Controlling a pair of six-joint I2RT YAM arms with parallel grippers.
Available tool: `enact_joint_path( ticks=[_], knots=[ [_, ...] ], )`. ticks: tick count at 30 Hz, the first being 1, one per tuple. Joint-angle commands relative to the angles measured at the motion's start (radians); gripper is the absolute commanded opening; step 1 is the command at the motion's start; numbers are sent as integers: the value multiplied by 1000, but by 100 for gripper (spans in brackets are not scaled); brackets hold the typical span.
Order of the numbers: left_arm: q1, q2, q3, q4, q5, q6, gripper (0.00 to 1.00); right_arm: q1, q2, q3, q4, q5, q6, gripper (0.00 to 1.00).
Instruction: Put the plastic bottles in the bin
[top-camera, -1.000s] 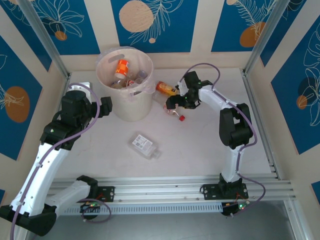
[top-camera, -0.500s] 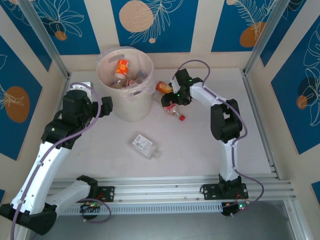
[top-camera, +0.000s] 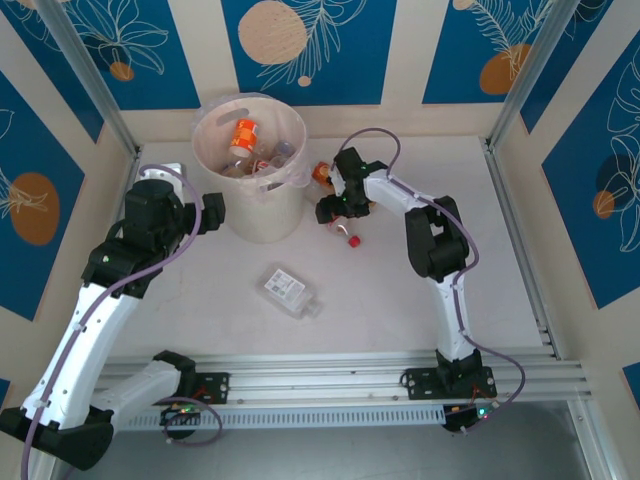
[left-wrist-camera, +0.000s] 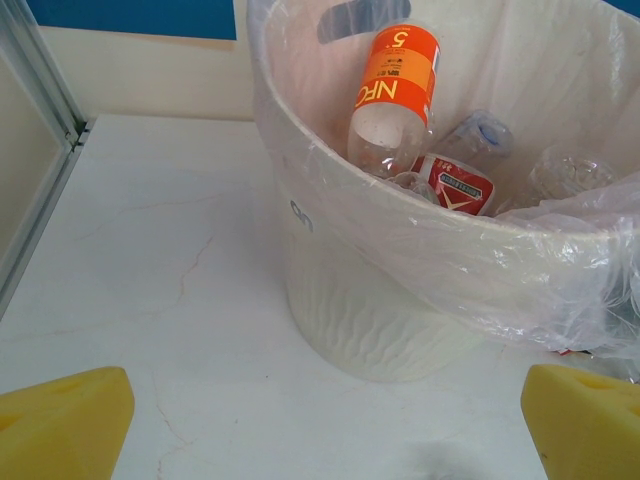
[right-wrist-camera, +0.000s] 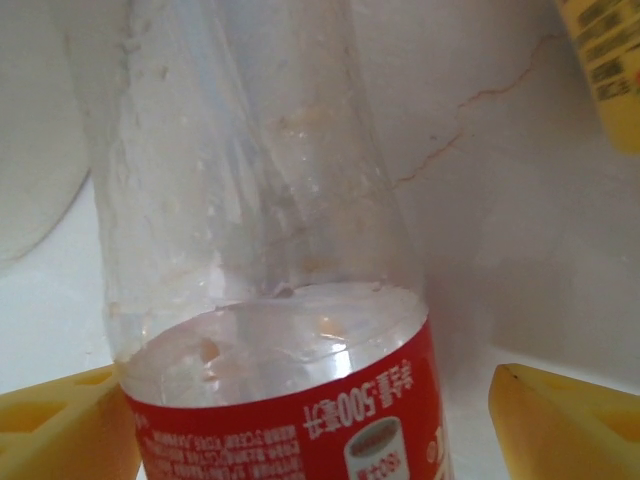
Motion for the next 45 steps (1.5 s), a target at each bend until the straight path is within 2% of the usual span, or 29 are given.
enact_joint_path(
  ticks=[1,8,16,20,31,38,45],
  knots=[
    [3,-3,30,-10,-10,4,99,10,25,42,-27,19,-19,83],
    [4,-9,31,-15,-23,5,100,22,33,51,-40,23,-24,74],
    [5,-10,32,-14,-24,7,100,44,-53,-10,-33,43,-20,60],
    [5,-10,30,-12,-22,7,99,50,-140,-73,-14,55,-5,55],
    [4,-9,27,3,-26,4,100,51,-477,-217,-18,170,73,53],
    [4,-4,28,18,-34,-5,100,81,-656,-138,-11,245,81,52],
    [4,5,29,23,-42,-11,100,131,-664,55,84,252,45,52]
  ],
)
